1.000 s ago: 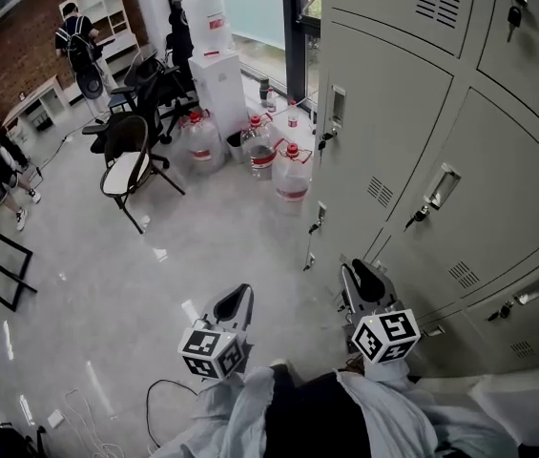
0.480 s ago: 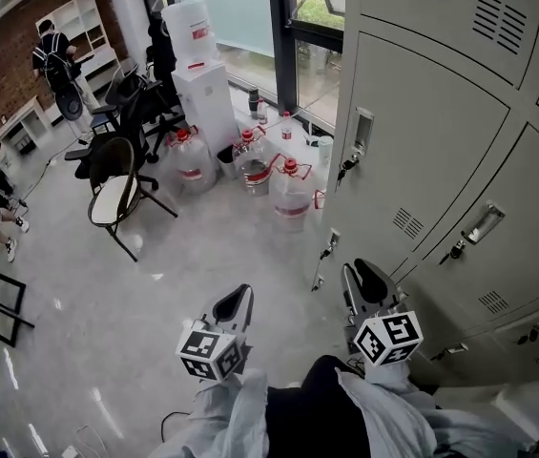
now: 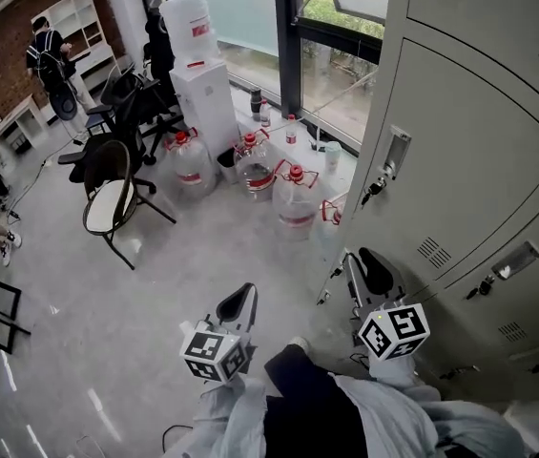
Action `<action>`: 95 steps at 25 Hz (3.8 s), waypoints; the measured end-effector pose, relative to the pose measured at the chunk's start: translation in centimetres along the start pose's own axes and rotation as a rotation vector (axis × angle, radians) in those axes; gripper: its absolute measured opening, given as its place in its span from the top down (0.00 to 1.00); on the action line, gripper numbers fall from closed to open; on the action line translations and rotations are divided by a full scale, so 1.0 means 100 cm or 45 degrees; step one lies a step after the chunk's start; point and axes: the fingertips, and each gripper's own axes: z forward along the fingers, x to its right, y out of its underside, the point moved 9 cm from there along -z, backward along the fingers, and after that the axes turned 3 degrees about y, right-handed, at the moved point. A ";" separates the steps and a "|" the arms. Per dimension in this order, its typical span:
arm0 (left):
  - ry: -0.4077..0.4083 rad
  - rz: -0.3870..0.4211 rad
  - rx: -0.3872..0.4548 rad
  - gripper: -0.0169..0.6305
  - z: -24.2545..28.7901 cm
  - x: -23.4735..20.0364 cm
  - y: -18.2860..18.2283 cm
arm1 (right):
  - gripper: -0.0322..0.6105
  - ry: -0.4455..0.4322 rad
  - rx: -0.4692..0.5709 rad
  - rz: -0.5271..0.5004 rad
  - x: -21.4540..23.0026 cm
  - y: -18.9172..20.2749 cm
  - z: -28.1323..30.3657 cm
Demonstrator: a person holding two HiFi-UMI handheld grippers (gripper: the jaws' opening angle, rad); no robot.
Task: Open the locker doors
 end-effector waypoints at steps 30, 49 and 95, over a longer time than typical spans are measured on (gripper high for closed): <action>0.923 0.122 -0.098 0.95 0.265 -0.065 -0.065 | 0.82 0.670 0.206 -0.085 0.017 -0.043 0.067; 1.274 0.175 -0.132 0.95 0.300 -0.082 -0.103 | 0.80 1.035 0.203 -0.274 -0.012 -0.102 0.104; 1.351 0.155 -0.230 0.95 0.273 -0.121 -0.081 | 0.76 1.225 0.179 -0.288 -0.040 -0.102 0.117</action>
